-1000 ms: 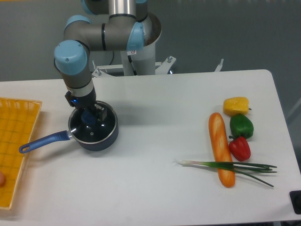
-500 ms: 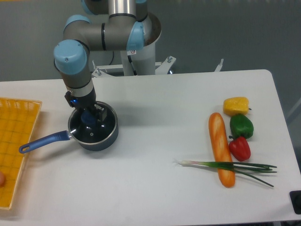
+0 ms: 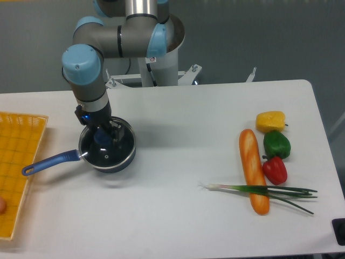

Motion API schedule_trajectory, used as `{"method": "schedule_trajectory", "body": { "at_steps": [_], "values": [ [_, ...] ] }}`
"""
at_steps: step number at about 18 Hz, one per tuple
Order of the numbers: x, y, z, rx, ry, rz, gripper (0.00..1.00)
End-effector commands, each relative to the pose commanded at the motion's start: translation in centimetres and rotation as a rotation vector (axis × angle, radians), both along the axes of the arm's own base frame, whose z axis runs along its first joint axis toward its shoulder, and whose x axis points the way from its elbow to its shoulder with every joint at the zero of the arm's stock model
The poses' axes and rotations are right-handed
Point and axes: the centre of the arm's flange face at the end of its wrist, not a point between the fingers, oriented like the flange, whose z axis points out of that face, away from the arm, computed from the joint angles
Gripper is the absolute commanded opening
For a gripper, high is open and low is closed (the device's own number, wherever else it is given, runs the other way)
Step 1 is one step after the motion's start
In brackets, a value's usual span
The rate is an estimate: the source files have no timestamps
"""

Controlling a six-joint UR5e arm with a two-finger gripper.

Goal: Open the lid
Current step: 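Lift the glass lid up and away from the saucepan rim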

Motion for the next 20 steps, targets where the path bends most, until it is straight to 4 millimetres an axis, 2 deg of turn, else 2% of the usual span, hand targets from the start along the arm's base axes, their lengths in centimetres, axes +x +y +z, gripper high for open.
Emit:
{"method": "schedule_trajectory", "body": {
  "at_steps": [6, 12, 20],
  "values": [
    [-3.3, -1.0, 1.2, -0.009, -0.003, 0.0, 0.4],
    [-6.0, -0.9, 2.7, 0.005, 0.004, -0.019, 0.39],
    [-10.3, -2.6, 2.5, -0.024, -0.019, -0.065, 0.39]
  ]
}}
